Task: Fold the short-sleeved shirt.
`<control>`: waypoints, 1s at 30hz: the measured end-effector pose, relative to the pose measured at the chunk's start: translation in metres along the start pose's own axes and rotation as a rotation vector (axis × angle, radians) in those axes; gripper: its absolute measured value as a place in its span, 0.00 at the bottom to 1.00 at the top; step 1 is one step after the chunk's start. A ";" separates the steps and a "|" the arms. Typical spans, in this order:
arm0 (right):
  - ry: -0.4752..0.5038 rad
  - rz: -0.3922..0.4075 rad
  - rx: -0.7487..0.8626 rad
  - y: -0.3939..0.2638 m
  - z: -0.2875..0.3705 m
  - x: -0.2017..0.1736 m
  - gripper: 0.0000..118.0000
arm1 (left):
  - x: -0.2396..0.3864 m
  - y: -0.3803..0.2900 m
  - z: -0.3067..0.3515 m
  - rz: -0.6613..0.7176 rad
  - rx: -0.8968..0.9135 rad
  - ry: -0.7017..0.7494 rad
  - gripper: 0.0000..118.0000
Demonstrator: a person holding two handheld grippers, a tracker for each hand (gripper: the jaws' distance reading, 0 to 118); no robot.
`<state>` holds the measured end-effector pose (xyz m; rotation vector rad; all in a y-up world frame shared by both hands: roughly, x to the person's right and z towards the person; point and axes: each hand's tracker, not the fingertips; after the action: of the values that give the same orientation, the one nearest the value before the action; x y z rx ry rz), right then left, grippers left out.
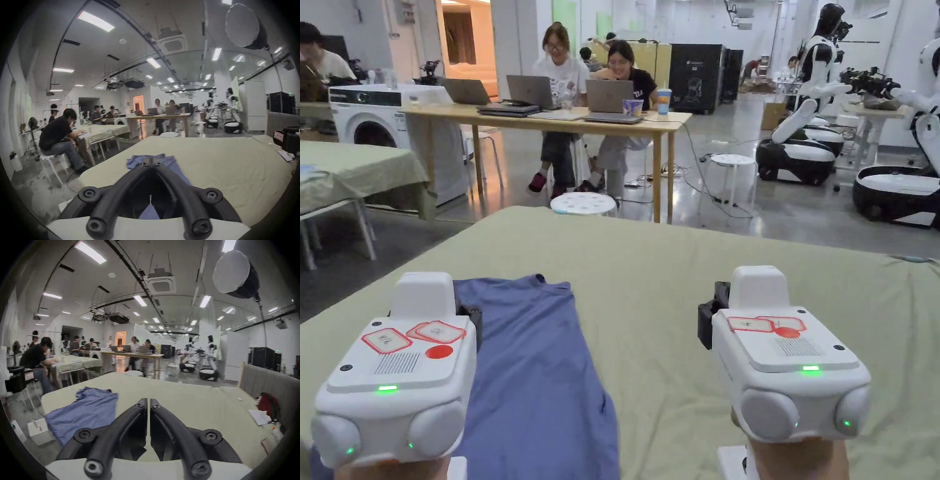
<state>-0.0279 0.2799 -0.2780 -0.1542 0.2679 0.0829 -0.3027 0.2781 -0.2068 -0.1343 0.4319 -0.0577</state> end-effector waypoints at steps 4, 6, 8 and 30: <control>0.024 0.019 -0.013 -0.006 -0.022 -0.015 0.00 | -0.002 -0.018 -0.029 -0.028 -0.104 -0.023 0.00; 0.032 0.017 -0.032 -0.008 -0.034 -0.015 0.00 | 0.008 -0.026 -0.056 -0.060 -0.207 -0.069 0.00; 0.036 0.015 -0.050 -0.011 -0.042 -0.013 0.00 | 0.023 -0.042 -0.101 -0.131 -0.321 -0.157 0.00; -0.129 0.041 -0.245 -0.080 -0.134 0.054 0.00 | 0.137 -0.150 -0.388 -0.115 -0.889 -0.345 0.28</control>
<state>-0.0021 0.1824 -0.4087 -0.3853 0.1316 0.1662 -0.3462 0.0728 -0.5913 -1.0294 0.0770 0.0487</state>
